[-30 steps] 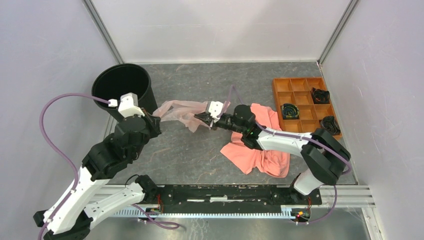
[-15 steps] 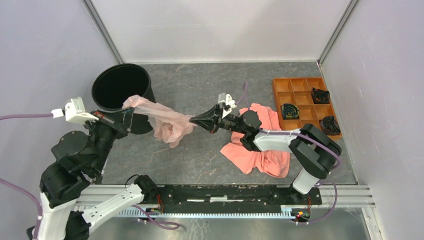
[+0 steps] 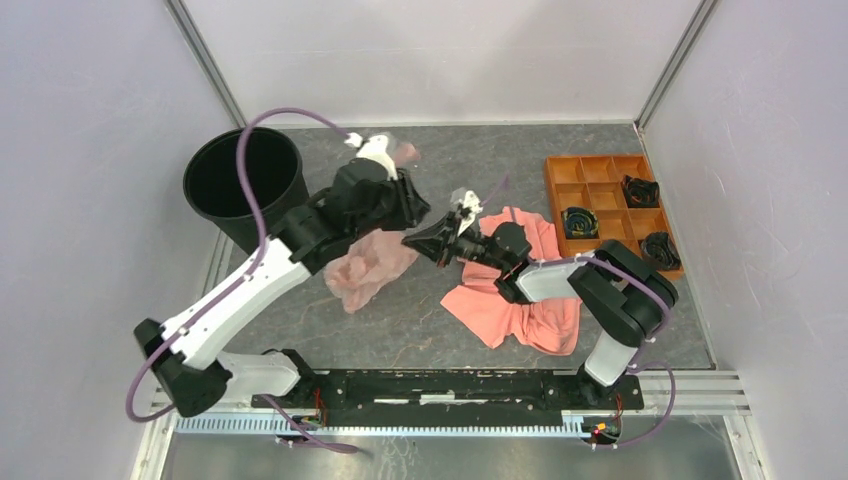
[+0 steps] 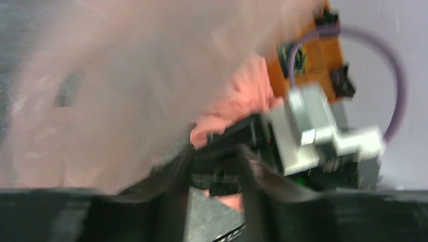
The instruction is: Put the trash bags into the trash bin
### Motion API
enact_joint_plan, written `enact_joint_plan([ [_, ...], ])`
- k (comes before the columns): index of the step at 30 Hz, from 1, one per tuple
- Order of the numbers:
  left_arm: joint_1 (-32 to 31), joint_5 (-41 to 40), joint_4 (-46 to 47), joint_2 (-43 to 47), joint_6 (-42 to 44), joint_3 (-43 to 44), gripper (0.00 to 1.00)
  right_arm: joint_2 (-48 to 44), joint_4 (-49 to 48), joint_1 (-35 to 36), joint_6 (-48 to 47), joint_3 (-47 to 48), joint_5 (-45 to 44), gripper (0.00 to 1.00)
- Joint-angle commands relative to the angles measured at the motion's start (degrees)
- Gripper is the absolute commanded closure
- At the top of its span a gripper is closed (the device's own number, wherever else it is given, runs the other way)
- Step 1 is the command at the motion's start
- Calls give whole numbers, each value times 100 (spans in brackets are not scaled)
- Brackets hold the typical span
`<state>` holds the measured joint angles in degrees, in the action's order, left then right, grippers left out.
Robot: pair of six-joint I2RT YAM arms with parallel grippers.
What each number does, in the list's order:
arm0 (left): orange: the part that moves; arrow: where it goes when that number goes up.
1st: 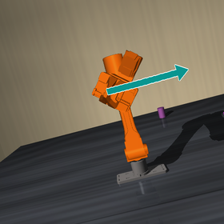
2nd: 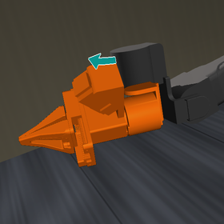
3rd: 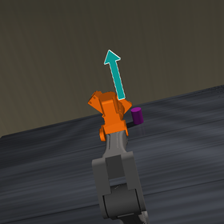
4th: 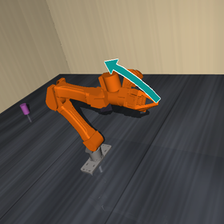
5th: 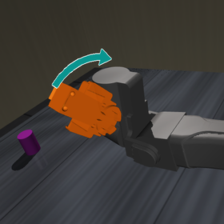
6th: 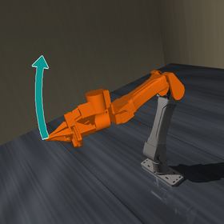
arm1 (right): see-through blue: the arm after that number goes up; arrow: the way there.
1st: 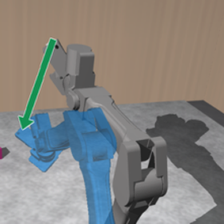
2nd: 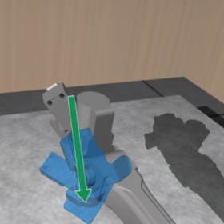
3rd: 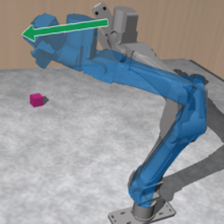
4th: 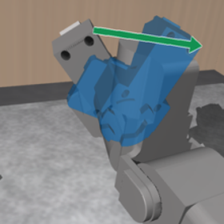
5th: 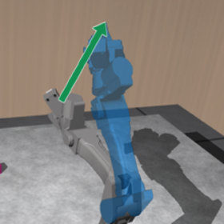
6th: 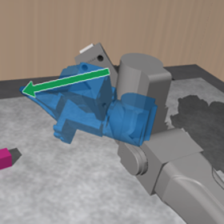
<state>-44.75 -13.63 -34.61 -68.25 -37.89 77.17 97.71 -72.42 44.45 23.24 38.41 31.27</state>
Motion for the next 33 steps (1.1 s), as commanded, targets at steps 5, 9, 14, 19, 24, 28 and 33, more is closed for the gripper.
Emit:
enact_joint_plan([
  [5, -42, 959, 461, 947, 295, -667, 18, 555, -1693, -1057, 1153, -533, -155, 100],
  [9, -42, 548, -17, 1823, -69, -1346, 13, 484, -1485, -1070, 1045, -525, -157, 100],
  [14, -42, -378, -641, 2685, -825, -2140, 24, 351, -1552, -1069, 1052, -593, -114, 100],
  [19, -42, -1144, -899, 2608, -1304, -2539, 38, 211, -1593, -1074, 999, -710, -108, 100],
  [24, -43, -1998, -1365, 1933, -1825, -2654, 38, 108, -1592, -1076, 927, -763, -66, 100],
  [28, -42, -1865, -879, 1846, -1871, -3043, 39, 46, -1569, -1075, 875, -791, -67, 100],
  [33, -34, -1802, -424, 1587, -1852, -3335, 41, 54, -1655, -1073, 892, -800, -59, 100],
])
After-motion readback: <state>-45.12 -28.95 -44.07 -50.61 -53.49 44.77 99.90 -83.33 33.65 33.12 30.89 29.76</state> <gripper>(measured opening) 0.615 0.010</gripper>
